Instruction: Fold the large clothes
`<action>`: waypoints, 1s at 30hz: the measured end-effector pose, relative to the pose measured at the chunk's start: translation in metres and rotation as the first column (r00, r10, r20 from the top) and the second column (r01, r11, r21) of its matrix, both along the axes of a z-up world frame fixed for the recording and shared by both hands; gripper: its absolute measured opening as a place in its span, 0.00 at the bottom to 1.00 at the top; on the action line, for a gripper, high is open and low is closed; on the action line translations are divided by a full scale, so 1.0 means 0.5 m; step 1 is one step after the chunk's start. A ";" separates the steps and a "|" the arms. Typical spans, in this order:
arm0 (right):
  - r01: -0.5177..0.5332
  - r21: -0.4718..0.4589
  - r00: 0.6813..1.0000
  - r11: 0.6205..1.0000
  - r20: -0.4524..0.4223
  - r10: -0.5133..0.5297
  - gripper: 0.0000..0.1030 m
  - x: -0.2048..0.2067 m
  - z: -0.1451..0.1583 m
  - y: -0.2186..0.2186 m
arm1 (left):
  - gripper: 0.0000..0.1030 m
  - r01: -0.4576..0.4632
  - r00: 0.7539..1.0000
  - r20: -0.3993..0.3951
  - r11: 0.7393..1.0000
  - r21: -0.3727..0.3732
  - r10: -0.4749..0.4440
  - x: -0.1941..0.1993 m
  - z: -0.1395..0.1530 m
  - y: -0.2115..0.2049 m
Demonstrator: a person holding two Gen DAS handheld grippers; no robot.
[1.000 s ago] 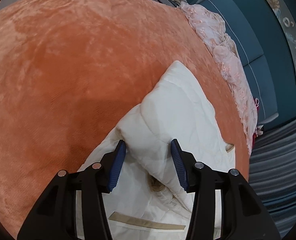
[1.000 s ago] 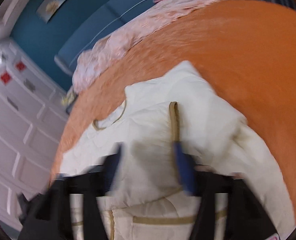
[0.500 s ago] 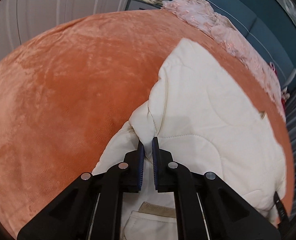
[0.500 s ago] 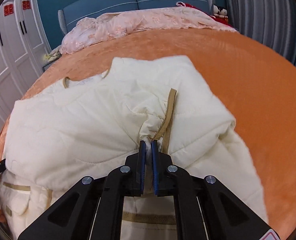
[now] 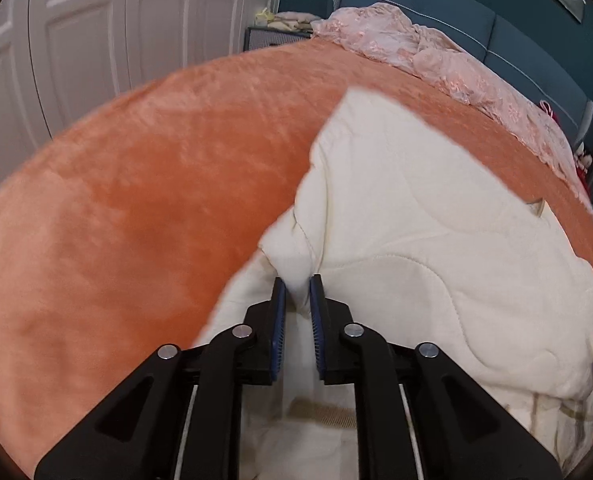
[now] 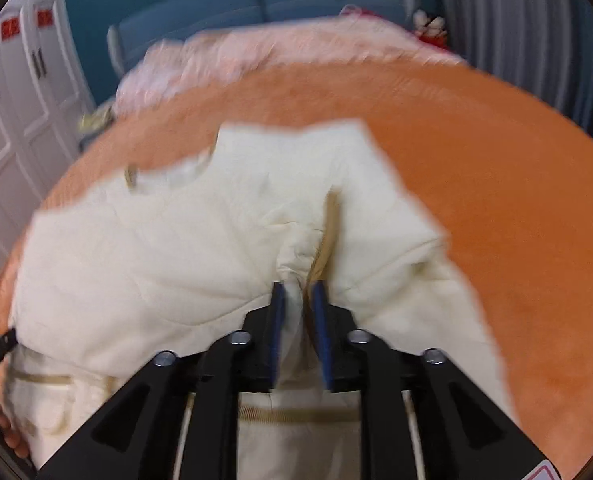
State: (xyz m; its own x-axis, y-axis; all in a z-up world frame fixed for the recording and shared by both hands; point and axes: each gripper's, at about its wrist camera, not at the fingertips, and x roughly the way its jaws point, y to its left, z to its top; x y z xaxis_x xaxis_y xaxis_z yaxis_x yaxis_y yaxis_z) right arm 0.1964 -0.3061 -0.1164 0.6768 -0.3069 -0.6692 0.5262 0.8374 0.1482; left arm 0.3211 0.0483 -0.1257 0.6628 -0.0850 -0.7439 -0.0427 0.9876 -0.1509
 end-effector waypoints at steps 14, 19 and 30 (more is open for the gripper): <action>-0.218 -0.021 0.972 0.976 -0.093 0.216 0.11 0.151 -0.020 0.125 | 0.12 0.247 0.969 -0.013 0.966 0.075 -0.247 0.032 0.027 -0.205; -0.217 -0.009 0.972 0.976 -0.094 0.215 0.11 0.146 -0.075 0.122 | 0.13 0.264 0.964 0.008 0.959 0.103 -0.266 0.031 -0.037 -0.214; -0.213 -0.052 0.975 0.976 -0.079 0.209 0.11 0.142 -0.098 0.133 | 0.13 0.240 0.964 0.077 0.959 0.154 -0.254 0.013 -0.065 -0.228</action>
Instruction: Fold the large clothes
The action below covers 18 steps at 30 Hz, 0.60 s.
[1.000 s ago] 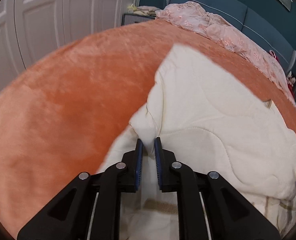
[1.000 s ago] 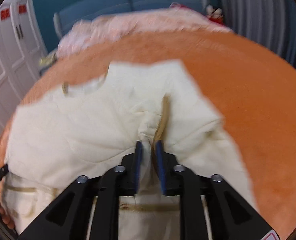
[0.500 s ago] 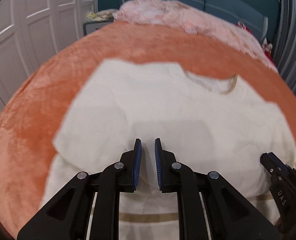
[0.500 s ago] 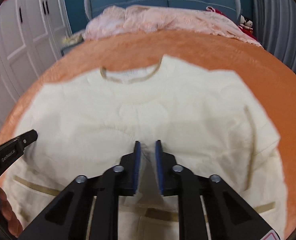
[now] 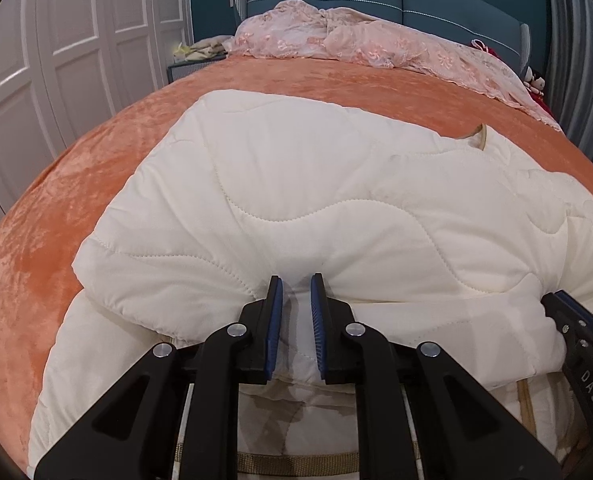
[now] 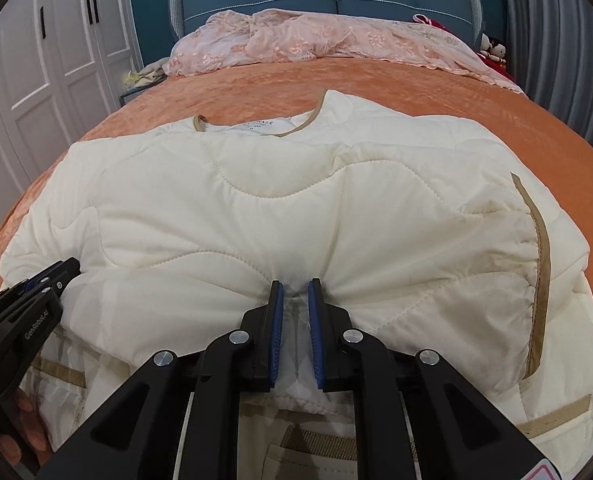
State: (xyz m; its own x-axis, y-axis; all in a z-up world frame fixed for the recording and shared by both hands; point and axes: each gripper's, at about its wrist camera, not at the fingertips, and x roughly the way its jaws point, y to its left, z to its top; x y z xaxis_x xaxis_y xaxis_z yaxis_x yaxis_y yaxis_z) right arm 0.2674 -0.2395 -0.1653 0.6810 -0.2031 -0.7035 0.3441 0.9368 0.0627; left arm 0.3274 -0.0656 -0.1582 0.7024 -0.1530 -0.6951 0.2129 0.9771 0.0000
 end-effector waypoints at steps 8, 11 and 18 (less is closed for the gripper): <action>0.007 -0.026 1.000 1.000 0.007 -0.007 0.11 -0.003 -0.005 0.009 | 0.13 -0.003 1.000 0.021 1.000 0.010 0.003 -0.004 -0.006 -0.005; 0.010 -0.036 1.000 0.999 0.005 -0.010 0.11 0.000 -0.006 0.014 | 0.13 -0.006 1.000 0.027 1.000 0.027 0.005 -0.006 -0.007 -0.011; -0.006 0.085 1.000 0.996 -0.015 0.007 0.11 0.002 0.019 -0.015 | 0.15 0.011 0.999 -0.043 1.000 -0.007 -0.012 0.009 0.026 0.002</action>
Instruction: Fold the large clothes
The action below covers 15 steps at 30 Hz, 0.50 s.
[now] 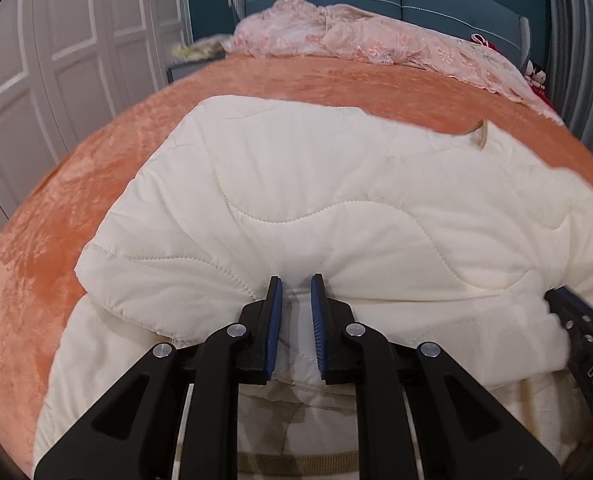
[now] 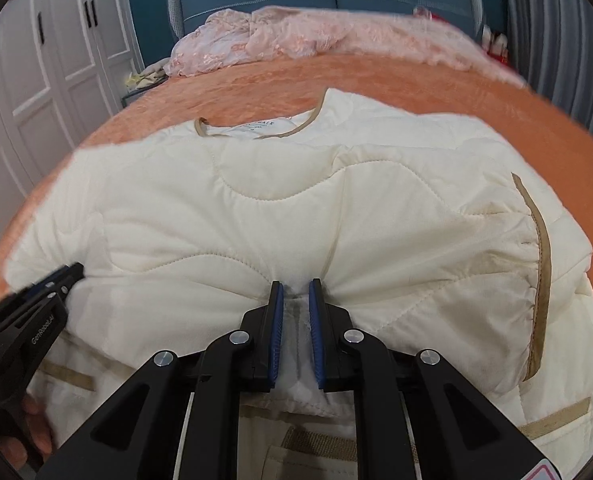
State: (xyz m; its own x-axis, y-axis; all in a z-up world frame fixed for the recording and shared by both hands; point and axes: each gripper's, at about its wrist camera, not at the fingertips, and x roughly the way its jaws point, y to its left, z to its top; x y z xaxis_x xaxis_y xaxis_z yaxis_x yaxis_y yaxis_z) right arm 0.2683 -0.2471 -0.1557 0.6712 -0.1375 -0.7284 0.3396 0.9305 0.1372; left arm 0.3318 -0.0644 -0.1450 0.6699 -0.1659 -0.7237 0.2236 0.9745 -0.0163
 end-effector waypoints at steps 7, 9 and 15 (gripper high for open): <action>0.061 0.094 0.995 0.994 0.069 -0.068 0.19 0.011 0.137 -0.084 | 0.18 0.037 0.999 -0.019 0.998 -0.054 -0.038 0.077 0.159 0.023; 0.047 0.132 0.995 0.990 0.078 -0.058 0.19 0.056 0.153 -0.099 | 0.25 0.064 0.997 -0.039 0.996 -0.056 -0.066 0.120 0.182 -0.007; -0.012 0.186 1.000 0.983 0.020 0.009 0.13 0.246 0.120 -0.111 | 0.29 0.124 0.988 -0.087 0.991 -0.053 -0.128 0.259 0.165 -0.124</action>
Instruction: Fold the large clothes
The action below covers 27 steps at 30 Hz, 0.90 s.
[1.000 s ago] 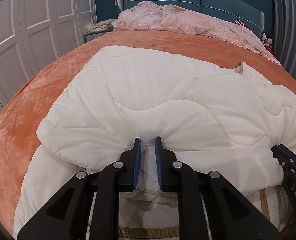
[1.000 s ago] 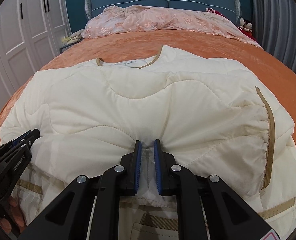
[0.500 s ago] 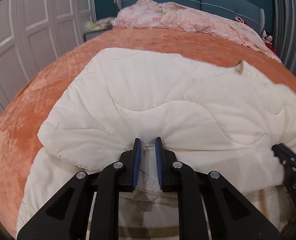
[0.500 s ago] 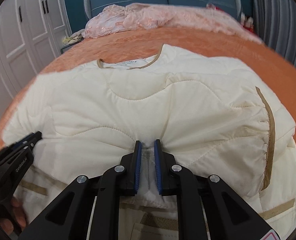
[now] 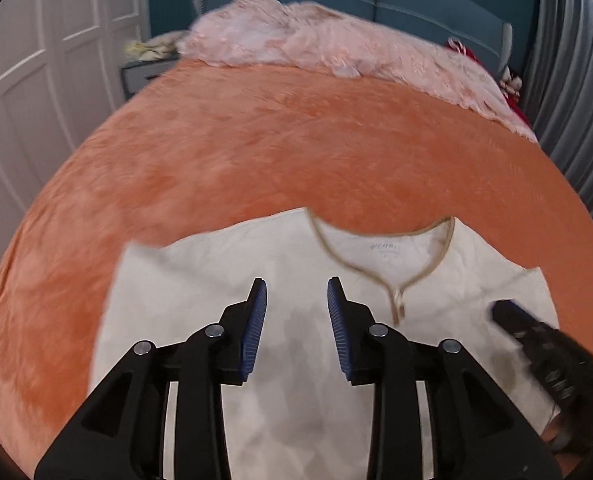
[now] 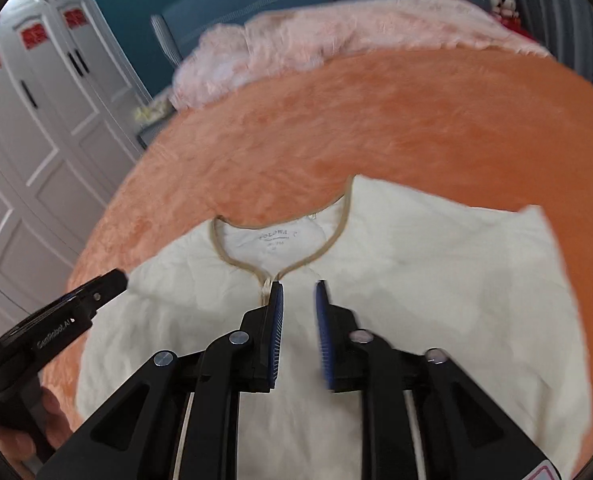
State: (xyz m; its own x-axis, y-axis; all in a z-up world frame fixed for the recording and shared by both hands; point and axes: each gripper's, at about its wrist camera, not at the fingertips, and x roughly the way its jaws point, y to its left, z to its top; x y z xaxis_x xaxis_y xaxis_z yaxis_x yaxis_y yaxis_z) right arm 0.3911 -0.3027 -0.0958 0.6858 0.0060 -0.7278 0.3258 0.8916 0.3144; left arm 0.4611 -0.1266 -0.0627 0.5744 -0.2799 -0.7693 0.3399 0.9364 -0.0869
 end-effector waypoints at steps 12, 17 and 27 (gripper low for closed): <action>-0.087 0.004 0.994 0.996 -0.070 0.087 0.02 0.128 -0.146 -0.003 | 0.26 0.052 0.998 -0.032 0.997 0.062 -0.050 0.090 -0.188 -0.104; 0.013 -0.011 0.998 1.000 -0.061 -0.013 0.00 0.113 -0.144 -0.037 | 0.18 0.046 0.998 -0.040 0.999 0.011 -0.046 0.106 -0.193 -0.077; -0.075 -0.195 0.986 0.978 -0.161 0.043 0.04 0.156 -0.145 0.013 | 0.00 0.007 0.994 -0.106 1.000 -0.019 -0.009 0.156 -0.201 -0.050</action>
